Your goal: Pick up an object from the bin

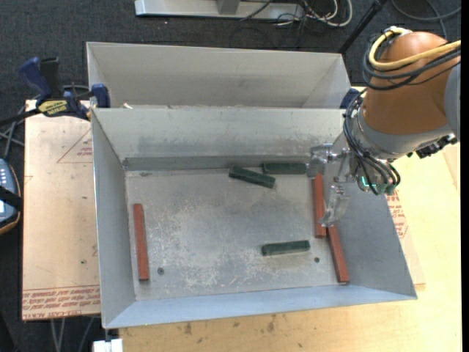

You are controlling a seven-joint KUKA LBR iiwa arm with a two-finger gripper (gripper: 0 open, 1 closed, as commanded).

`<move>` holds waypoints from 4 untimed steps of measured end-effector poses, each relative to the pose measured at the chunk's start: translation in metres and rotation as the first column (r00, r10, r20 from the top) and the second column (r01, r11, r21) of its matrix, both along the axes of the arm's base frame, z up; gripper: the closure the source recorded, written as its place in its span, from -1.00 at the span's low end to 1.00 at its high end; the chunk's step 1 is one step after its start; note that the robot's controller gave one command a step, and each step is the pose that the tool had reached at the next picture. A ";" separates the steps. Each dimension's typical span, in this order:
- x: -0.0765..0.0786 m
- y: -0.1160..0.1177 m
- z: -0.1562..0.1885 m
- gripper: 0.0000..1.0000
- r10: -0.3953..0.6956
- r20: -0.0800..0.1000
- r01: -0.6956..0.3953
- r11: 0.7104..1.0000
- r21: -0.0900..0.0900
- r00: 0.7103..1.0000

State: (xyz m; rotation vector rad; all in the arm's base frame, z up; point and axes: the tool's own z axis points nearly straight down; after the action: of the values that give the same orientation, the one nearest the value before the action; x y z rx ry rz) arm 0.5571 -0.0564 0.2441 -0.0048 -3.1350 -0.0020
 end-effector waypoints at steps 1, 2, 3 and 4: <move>0.001 0.000 0.005 -1.00 0.001 0.008 -0.001 1.000 -0.001 1.000; 0.011 -0.009 -0.035 -1.00 0.071 0.015 -0.071 0.997 -0.002 0.997; -0.001 -0.021 -0.104 -1.00 0.123 0.012 -0.123 0.992 -0.001 0.992; -0.002 -0.019 -0.131 -1.00 0.017 0.003 -0.017 1.000 0.001 1.000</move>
Offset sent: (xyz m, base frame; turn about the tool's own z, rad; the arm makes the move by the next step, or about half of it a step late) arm 0.0221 -0.0270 -0.1151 -0.1954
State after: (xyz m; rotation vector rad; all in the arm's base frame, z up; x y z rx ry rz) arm 0.5553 -0.0754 0.1136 0.0222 -3.1375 -0.0032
